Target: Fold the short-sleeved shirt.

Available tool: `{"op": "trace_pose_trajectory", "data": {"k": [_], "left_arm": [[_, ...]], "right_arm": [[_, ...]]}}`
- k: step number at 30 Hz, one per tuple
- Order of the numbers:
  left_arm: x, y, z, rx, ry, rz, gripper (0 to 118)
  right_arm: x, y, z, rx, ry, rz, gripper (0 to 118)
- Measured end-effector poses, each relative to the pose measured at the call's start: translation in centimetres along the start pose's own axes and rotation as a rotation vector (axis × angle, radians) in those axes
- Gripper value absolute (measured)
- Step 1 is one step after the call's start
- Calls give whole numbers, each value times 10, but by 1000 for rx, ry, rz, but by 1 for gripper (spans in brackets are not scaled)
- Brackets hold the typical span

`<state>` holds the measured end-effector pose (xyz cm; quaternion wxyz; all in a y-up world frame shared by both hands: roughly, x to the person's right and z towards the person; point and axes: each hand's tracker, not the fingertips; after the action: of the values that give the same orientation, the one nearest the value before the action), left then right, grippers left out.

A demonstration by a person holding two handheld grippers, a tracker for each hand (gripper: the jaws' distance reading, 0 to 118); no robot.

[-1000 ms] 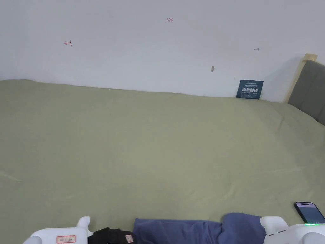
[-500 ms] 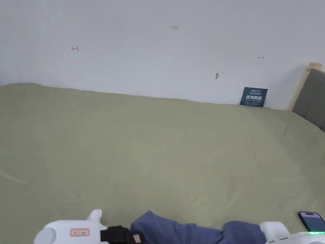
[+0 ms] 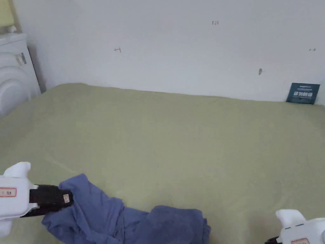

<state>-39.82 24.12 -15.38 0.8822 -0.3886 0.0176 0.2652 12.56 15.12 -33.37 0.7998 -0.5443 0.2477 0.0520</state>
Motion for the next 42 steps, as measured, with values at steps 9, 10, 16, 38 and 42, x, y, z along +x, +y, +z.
{"op": "trace_pose_trajectory", "data": {"k": [9,10,16,38,42], "left_arm": [[140,-24,-99,-202,-150,-336,14],[151,-30,-115,-241,-176,-348,14],[176,-67,-193,-392,-332,-292,79],[132,-158,-267,-442,-470,209,1],[147,-129,-237,-502,-381,50,0]], "right_arm": [[-8,-9,7,15,25,6,0],[-6,-12,9,18,24,0,0],[11,-25,22,31,-6,-41,0],[-4,-24,13,36,23,-48,0],[-15,-19,13,20,35,-19,0]]}}
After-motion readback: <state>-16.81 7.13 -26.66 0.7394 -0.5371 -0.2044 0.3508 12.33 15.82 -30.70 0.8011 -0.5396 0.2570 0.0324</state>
